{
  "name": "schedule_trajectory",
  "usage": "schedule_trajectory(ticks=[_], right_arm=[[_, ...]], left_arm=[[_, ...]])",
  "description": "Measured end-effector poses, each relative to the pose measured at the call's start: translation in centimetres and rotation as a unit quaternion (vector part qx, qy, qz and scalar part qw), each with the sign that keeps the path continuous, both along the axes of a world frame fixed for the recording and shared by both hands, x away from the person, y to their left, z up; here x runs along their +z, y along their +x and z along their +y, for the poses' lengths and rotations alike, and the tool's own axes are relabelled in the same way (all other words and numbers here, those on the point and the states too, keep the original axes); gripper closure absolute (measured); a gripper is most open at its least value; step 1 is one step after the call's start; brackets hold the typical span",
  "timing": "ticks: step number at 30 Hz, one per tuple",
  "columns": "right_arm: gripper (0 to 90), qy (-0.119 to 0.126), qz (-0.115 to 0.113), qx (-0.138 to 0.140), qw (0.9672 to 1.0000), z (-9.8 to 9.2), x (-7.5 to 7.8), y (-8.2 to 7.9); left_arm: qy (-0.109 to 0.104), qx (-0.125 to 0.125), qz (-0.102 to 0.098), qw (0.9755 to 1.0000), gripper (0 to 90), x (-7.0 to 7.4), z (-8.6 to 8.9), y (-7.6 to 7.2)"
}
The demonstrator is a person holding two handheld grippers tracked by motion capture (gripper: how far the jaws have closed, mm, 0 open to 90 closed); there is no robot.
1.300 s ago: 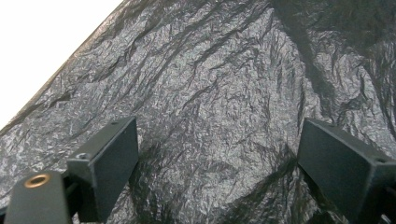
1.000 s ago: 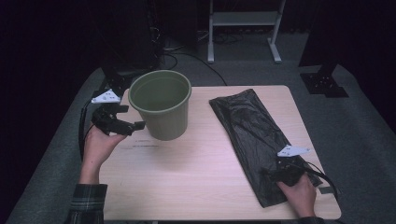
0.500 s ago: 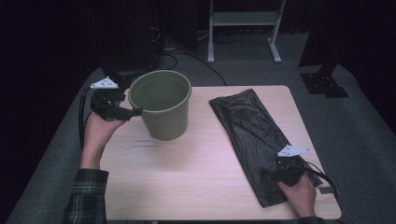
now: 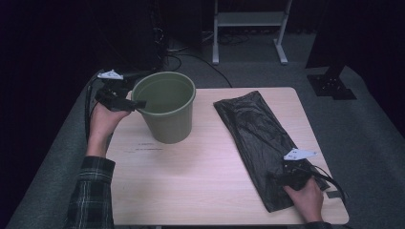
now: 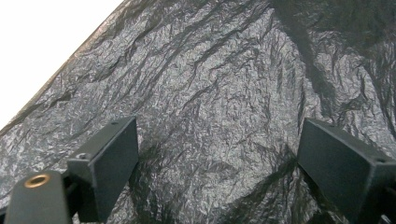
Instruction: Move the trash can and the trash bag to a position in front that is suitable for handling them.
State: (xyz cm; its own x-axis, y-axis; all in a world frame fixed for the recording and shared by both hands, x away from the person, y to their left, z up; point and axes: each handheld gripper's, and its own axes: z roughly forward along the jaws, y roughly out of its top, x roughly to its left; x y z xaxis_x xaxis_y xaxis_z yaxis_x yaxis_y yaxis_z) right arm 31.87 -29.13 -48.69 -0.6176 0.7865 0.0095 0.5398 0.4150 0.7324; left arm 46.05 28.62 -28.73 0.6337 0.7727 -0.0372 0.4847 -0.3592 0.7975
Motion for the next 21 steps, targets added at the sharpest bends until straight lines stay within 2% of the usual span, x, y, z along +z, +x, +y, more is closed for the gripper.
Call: schedule_trajectory(ticks=[2, 9, 11, 19, 21], right_arm=[[11.0, 0.0, 0.0, 0.001, 1.0, 0.0, 0.0, 0.0], [11.0, 0.0, 0.0, 0.002, 1.0, 0.0, 0.0, 0.0], [11.0, 0.0, 0.0, 0.002, 1.0, 0.0, 0.0, 0.0], [11.1, 0.0, 0.0, 0.002, 1.0, 0.0, 0.0, 0.0], [11.0, 0.0, 0.0, 0.002, 1.0, 0.0, 0.0, 0.0]], left_arm=[[0.01, 0.005, 0.008, 0.9999, 0.0, -0.4, -0.1, 0.5], [0.018, 0.005, 0.02, 0.9996, 0.0, -1.3, -0.3, 1.1], [0.026, 0.002, 0.024, 0.9994, 0.0, -1.7, -0.4, 1.2], [0.001, -0.003, 0.024, 0.9997, 0.0, -2.2, 0.0, 1.2], [0.003, -0.007, 0.024, 0.9997, 0.0, -2.2, -0.1, 1.1]])
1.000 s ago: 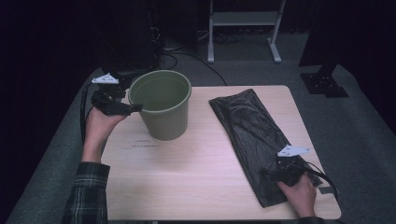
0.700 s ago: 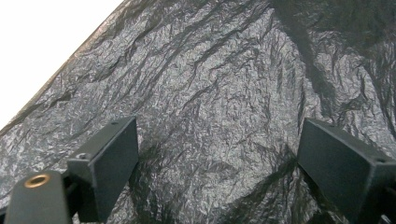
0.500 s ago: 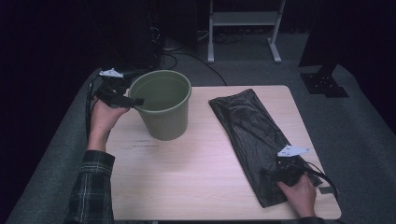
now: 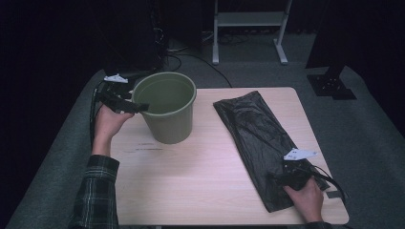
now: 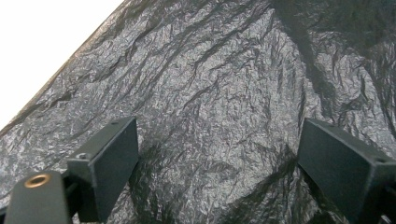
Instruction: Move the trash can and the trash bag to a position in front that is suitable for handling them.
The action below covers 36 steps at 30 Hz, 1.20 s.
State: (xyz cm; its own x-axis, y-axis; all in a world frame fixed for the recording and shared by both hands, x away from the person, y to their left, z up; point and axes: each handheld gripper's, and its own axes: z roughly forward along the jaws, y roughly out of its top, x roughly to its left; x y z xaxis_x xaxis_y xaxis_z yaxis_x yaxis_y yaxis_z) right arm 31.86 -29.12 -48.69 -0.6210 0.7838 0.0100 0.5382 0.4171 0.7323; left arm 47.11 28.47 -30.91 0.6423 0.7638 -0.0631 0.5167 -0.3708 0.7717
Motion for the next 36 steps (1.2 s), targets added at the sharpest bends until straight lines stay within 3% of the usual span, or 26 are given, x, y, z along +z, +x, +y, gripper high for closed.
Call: schedule_trajectory(ticks=[19, 21, 26, 36], right_arm=[[11.1, 0.0, -0.001, 0.0, 1.0, 0.0, 0.0, 0.0], [11.0, 0.0, 0.0, 0.0, 1.0, 0.0, 0.0, 0.0], [11.0, 0.0, 0.0, 0.0, 1.0, 0.0, 0.0, 0.0], [9.6, -0.001, 0.001, 0.011, 0.9999, -0.1, 0.0, 0.1]], left_arm=[[0.007, -0.061, 0.004, 0.9981, 0.0, -0.1, -3.2, -2.6], [0.0, -0.077, 0.012, 0.997, 0.0, -0.3, -3.8, -3.1], [-0.002, -0.089, 0.007, 0.996, 0.0, -0.5, -4.7, -4.0], [0.01, -0.126, 0.003, 0.992, 0.0, -0.6, -7.0, -6.1]])
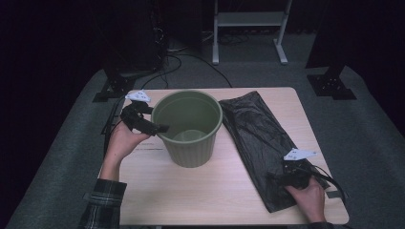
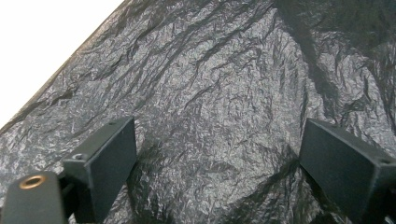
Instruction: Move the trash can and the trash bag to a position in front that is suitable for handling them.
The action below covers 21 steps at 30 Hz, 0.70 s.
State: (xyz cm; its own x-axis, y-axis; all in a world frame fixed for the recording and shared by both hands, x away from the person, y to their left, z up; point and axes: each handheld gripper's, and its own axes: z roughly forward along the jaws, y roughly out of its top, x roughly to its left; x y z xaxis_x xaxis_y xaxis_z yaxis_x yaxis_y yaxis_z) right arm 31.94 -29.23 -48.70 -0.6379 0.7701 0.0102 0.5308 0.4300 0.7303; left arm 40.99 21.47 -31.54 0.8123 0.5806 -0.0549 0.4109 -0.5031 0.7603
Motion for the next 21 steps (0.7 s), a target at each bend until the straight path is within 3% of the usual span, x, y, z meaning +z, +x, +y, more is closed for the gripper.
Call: schedule_trajectory(ticks=[7, 21], right_arm=[[9.6, 0.0, 0.0, -0.004, 1.0, 0.0, 0.0, -0.1], [9.6, 0.0, -0.001, -0.007, 1.0, 0.0, 0.0, -0.2]], left_arm=[[-0.006, -0.035, 0.0, 0.9994, 0.0, -0.2, -1.7, -1.7], [-0.014, -0.072, -0.007, 0.9973, 0.0, -0.6, -4.0, -4.6]])
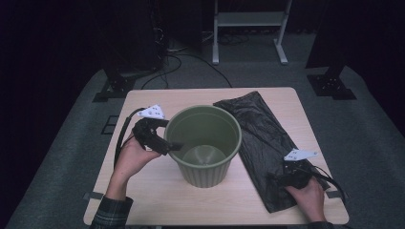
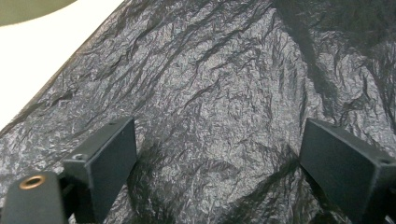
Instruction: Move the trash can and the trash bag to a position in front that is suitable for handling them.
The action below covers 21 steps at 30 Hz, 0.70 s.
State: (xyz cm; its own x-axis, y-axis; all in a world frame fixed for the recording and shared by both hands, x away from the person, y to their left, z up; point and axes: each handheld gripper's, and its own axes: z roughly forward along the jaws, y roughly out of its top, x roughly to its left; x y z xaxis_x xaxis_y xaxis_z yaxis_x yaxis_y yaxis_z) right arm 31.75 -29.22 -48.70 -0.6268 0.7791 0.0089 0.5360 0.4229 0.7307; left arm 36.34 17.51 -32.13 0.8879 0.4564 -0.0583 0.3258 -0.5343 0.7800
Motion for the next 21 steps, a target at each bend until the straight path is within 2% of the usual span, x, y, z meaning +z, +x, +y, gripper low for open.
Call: schedule_trajectory(ticks=[4, 11, 15, 17, 21], right_arm=[[9.6, 0.0, 0.0, 0.0, 1.0, 0.0, 0.0, 0.0], [9.6, 0.0, 0.0, 0.0, 1.0, 0.0, 0.0, 0.0], [9.6, 0.0, 0.0, 0.0, 1.0, 0.0, 0.0, 0.0], [9.6, 0.0, 0.0, 0.0, 1.0, 0.0, 0.0, 0.0], [9.7, 0.0, 0.0, 0.0, 1.0, 0.0, 0.0, 0.0]], left_arm=[[0.002, -0.006, -0.003, 1.0, 0.0, -0.1, -0.4, -0.5], [-0.003, -0.003, -0.003, 1.0, 0.0, -0.1, -0.3, -0.3], [-0.006, 0.005, -0.009, 0.9999, 0.0, 0.5, 0.2, -0.2], [-0.017, 0.015, -0.019, 0.9996, 0.0, 1.2, 0.9, -0.4], [-0.025, 0.02, -0.025, 0.9992, 0.0, 1.9, 1.7, -0.8]])
